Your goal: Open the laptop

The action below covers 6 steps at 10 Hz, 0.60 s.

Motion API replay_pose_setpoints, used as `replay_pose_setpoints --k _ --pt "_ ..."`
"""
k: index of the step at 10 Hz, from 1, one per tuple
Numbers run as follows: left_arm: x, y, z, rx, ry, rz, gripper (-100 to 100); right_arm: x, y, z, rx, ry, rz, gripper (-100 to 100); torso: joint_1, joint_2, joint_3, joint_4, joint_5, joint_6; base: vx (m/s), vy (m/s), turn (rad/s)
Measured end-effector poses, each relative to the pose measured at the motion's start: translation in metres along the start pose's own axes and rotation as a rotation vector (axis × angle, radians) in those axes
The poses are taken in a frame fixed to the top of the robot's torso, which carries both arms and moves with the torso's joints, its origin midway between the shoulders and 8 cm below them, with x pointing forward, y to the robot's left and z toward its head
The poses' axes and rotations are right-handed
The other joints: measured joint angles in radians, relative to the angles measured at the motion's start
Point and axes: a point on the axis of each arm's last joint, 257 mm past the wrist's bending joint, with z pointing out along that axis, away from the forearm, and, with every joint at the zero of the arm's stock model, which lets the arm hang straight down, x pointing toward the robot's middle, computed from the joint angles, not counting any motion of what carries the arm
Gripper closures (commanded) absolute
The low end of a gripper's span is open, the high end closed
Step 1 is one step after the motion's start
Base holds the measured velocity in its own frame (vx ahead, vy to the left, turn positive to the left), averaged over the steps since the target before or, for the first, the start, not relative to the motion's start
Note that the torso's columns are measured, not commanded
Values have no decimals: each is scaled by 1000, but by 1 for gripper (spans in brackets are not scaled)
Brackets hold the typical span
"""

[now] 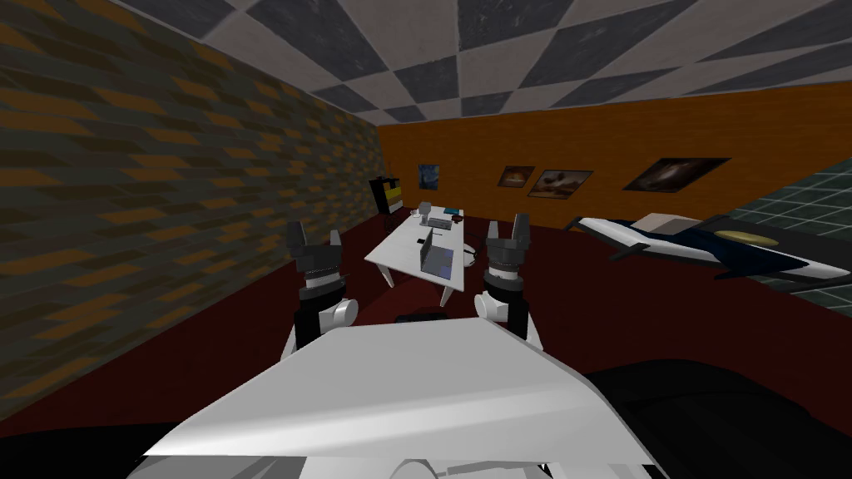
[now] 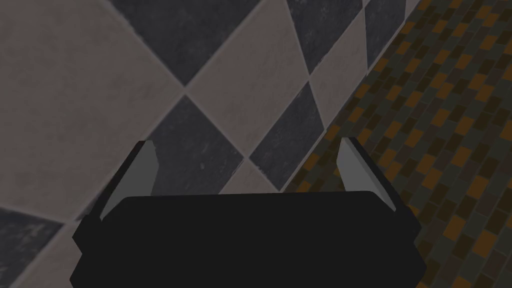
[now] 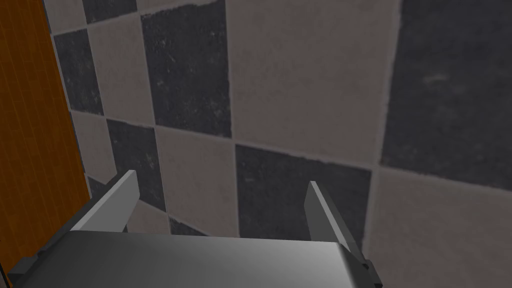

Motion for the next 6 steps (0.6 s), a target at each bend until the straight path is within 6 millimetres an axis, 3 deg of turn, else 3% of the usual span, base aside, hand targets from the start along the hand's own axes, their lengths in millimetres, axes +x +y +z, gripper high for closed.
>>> replay_pose_setpoints --k 2,6 --pt "0 0 0 0 0 0 0 0 0 0 0 0 0 0 0 104 -209 105 0 0 0 0 0" --pt "0 0 0 0 0 0 0 0 0 0 0 0 0 0 0 396 -792 396 0 0 0 0 0"
